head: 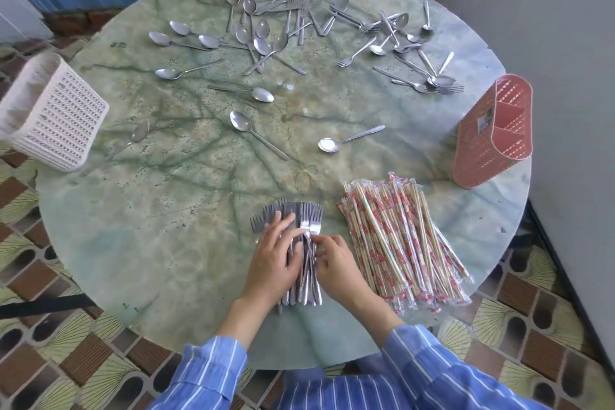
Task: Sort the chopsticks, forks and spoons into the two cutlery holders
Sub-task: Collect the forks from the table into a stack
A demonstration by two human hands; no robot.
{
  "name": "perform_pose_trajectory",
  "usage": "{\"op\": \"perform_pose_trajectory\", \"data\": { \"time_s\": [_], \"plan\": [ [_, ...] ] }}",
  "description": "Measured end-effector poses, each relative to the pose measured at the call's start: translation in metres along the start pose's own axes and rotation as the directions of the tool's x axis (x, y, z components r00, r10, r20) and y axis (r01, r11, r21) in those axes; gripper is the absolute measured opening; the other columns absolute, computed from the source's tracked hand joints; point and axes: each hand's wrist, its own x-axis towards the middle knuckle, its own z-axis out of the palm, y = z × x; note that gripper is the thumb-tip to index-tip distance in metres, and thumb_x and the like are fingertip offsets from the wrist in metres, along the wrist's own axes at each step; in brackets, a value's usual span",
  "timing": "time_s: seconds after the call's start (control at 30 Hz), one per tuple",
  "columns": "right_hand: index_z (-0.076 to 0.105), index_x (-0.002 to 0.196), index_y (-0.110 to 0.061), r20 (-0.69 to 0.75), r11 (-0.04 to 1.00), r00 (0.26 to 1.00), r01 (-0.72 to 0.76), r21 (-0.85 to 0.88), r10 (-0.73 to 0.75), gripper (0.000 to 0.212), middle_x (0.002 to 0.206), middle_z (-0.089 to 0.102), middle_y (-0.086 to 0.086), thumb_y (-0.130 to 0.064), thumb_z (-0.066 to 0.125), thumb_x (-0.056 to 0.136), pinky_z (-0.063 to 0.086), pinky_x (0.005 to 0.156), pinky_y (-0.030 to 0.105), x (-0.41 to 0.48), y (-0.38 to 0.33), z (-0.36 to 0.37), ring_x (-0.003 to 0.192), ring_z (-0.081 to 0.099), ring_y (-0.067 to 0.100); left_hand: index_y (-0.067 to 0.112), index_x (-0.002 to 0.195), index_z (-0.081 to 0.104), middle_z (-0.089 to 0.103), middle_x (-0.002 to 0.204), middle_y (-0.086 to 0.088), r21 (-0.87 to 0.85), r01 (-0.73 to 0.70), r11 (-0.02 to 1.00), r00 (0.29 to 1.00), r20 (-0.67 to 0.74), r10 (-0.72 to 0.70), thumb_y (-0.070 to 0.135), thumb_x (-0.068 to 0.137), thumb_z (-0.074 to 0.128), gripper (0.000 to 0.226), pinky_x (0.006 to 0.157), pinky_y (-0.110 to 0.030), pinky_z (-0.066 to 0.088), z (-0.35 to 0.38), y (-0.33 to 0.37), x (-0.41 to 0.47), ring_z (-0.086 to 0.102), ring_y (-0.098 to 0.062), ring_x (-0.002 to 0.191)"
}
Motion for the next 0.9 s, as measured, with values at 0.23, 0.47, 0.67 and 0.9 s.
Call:
{"op": "perform_pose_trajectory", "data": {
  "time_s": [0.23, 0.47, 0.67, 0.9],
  "plan": [
    [0.064, 0.118, -0.005, -0.116, 0.987, 0.983, 0.151, 0.053, -0.145, 0.034, 0.104, 0.055, 0.003, -0.002, 0.048, 0.089, 0.036, 0.087, 0.012, 0.011, 0.011, -0.087, 0.102, 0.057, 0.022, 0.019, 0.094, 0.069, 0.067, 0.096, 0.008, -0.112, -0.035, 0.993, 0.994, -0.102, 0.023, 0.021, 0.087, 0.045, 0.026, 0.082, -0.027, 0.048, 0.014, 0.08, 0.065, 0.061, -0.009, 0.093],
    [0.07, 0.108, -0.013, -0.301, 0.952, 0.906, 0.305, -0.026, -0.299, 0.031, 0.099, 0.057, -0.001, -0.001, 0.052, 0.086, 0.046, 0.077, 0.019, 0.029, 0.057, -0.251, 0.073, 0.056, 0.008, 0.022, 0.096, 0.07, 0.069, 0.096, 0.008, -0.146, 0.045, 0.988, 0.976, -0.207, -0.075, 0.02, 0.088, 0.046, 0.025, 0.08, -0.034, 0.052, 0.063, 0.185, 0.15, 0.064, -0.012, 0.092],
    [0.07, 0.107, -0.018, -0.325, 0.946, 0.893, 0.324, -0.02, -0.313, 0.031, 0.099, 0.056, -0.006, -0.002, 0.05, 0.089, 0.045, 0.076, 0.014, 0.055, 0.094, -0.373, 0.074, 0.056, 0.003, 0.027, 0.092, 0.069, 0.067, 0.096, 0.01, -0.193, 0.046, 0.98, 0.97, -0.227, -0.091, 0.019, 0.086, 0.047, 0.024, 0.077, -0.038, 0.054, 0.116, 0.263, 0.211, 0.064, -0.013, 0.088],
    [0.07, 0.106, -0.022, -0.343, 0.935, 0.872, 0.348, -0.064, -0.348, 0.033, 0.109, 0.064, 0.0, -0.003, 0.048, 0.089, 0.048, 0.08, 0.015, 0.116, 0.122, -0.468, 0.078, 0.059, 0.0, 0.027, 0.091, 0.069, 0.065, 0.094, 0.015, -0.116, 0.068, 0.991, 0.97, -0.227, -0.093, 0.016, 0.086, 0.05, 0.023, 0.077, -0.035, 0.054, 0.145, 0.294, 0.284, 0.062, -0.011, 0.083]
  ]
}}
